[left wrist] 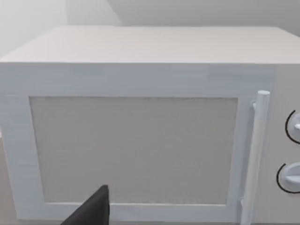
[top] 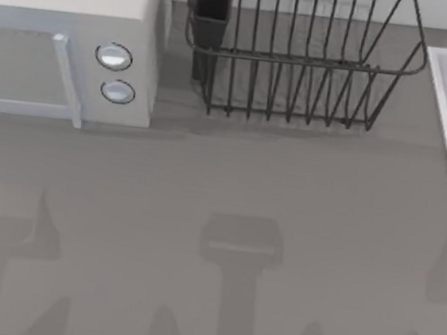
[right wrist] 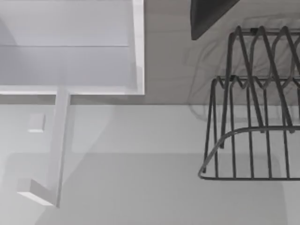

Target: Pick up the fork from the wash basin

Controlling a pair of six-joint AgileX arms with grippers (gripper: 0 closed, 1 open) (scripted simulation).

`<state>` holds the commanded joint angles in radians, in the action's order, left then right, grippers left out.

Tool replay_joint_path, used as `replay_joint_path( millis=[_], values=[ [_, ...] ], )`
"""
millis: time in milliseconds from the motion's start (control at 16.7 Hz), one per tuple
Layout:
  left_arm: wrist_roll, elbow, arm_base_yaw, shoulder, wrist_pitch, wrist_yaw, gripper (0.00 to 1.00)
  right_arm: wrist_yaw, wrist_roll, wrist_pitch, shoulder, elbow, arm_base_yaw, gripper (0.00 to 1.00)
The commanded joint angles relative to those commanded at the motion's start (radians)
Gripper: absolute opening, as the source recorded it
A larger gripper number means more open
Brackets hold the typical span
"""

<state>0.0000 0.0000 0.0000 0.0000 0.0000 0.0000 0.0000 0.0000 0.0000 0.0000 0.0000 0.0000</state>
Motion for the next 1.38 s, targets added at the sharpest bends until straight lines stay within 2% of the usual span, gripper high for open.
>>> replay_joint_path(
  millis=[420,660,960,1380],
  values=[
    [0.0,0.0,0.0,0.0,0.0,0.0,1.0,0.0,0.0,0.0,0.0,0.0,0.0,1.0],
    [0.0,0.0,0.0,0.0,0.0,0.0,1.0,0.0,-0.01,-0.05,0.095,0.08,-0.009,1.0],
    [0.0,0.0,0.0,0.0,0.0,0.0,1.0,-0.001,-0.04,-0.211,0.408,0.338,-0.039,1.0],
    [0.0,0.0,0.0,0.0,0.0,0.0,1.0,0.0,-0.099,-0.539,1.057,0.864,-0.102,1.0]
  ],
)
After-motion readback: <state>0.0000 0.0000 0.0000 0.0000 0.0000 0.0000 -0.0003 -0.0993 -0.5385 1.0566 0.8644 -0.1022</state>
